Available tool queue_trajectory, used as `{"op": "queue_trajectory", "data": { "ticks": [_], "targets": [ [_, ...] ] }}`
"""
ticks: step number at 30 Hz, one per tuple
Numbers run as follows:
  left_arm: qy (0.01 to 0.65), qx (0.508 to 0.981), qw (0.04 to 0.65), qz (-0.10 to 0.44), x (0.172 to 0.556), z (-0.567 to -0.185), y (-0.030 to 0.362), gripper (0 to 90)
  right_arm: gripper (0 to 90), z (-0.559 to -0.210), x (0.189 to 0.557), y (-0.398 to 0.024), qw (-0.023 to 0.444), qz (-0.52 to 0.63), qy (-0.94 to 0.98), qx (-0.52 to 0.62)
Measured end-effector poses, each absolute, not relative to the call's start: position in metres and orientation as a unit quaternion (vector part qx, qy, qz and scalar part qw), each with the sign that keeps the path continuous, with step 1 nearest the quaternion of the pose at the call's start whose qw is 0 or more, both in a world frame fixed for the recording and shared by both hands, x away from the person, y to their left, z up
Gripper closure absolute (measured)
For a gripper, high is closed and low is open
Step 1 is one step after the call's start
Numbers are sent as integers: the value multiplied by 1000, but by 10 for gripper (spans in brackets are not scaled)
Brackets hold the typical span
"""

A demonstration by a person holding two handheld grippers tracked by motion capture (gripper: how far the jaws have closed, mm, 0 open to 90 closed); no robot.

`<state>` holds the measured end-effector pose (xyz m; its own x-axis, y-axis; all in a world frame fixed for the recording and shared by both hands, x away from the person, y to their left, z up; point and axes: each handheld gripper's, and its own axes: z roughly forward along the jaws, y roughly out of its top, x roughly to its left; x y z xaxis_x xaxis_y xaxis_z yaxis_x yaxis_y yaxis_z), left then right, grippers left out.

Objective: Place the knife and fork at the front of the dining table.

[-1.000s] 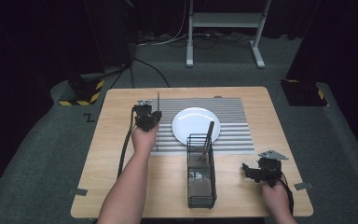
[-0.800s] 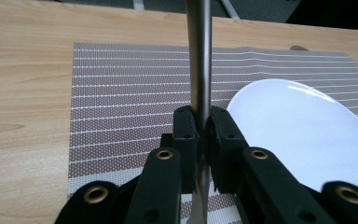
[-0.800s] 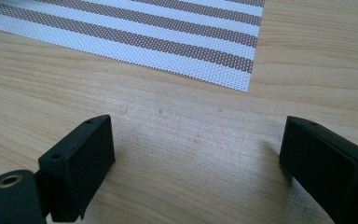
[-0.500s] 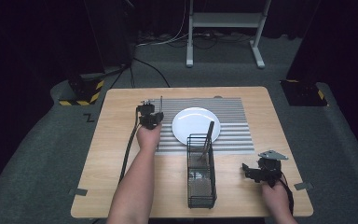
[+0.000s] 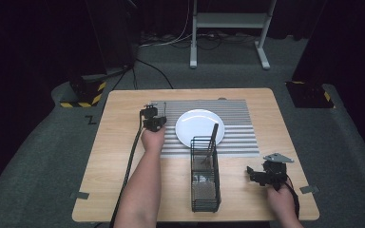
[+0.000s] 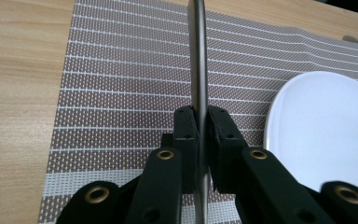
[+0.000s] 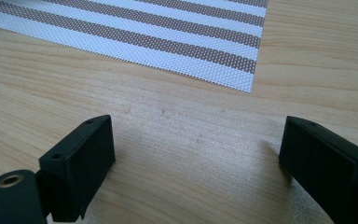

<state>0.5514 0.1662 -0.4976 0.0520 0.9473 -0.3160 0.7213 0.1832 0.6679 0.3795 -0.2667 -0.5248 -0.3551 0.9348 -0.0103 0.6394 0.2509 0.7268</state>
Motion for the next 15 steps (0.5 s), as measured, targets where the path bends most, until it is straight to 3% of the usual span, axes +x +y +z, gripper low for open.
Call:
{"op": "queue_trajectory", "data": {
  "ticks": [15],
  "targets": [
    [685, 616, 362, 147, 555, -504, 166, 824, 101, -525, 379, -266, 227, 324, 760, 515]
  ]
}}
